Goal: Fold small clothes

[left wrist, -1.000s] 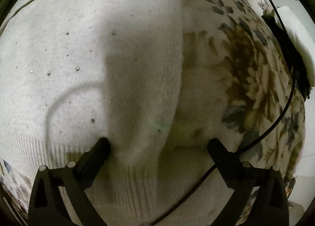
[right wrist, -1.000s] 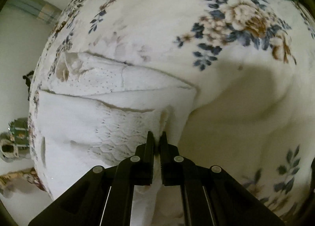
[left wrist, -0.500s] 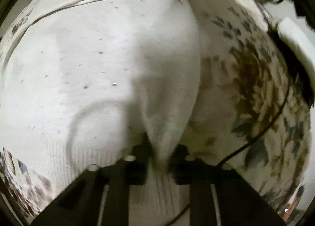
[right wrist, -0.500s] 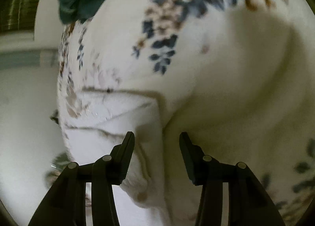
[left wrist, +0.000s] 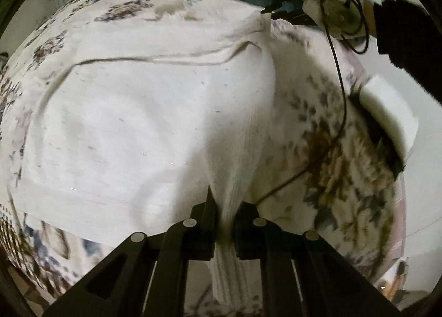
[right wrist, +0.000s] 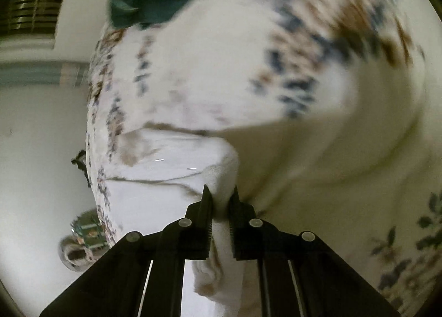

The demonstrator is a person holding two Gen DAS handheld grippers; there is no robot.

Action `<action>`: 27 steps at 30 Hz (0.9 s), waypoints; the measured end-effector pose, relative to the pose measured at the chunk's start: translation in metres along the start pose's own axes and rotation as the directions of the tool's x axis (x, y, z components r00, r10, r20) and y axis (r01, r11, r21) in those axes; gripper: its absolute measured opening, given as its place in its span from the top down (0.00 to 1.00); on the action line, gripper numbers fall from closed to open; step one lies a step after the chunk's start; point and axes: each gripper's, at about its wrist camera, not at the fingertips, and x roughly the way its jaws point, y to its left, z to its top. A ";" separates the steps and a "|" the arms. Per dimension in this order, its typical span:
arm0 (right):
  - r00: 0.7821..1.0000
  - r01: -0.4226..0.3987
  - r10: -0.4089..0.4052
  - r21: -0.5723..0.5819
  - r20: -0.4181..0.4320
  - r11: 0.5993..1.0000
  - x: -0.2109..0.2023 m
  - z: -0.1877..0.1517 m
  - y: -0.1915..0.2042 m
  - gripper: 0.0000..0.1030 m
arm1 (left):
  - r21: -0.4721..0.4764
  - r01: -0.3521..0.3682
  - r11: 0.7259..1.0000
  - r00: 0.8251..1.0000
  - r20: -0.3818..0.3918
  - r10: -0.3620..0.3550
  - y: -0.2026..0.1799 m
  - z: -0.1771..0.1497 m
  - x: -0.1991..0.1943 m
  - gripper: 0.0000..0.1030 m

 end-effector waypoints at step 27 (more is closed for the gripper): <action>0.837 0.462 -0.542 -0.439 -0.069 0.770 0.331 -0.082 0.402 0.83 | -0.592 0.241 0.769 0.949 -0.021 -0.313 0.413 -0.022 0.015 0.83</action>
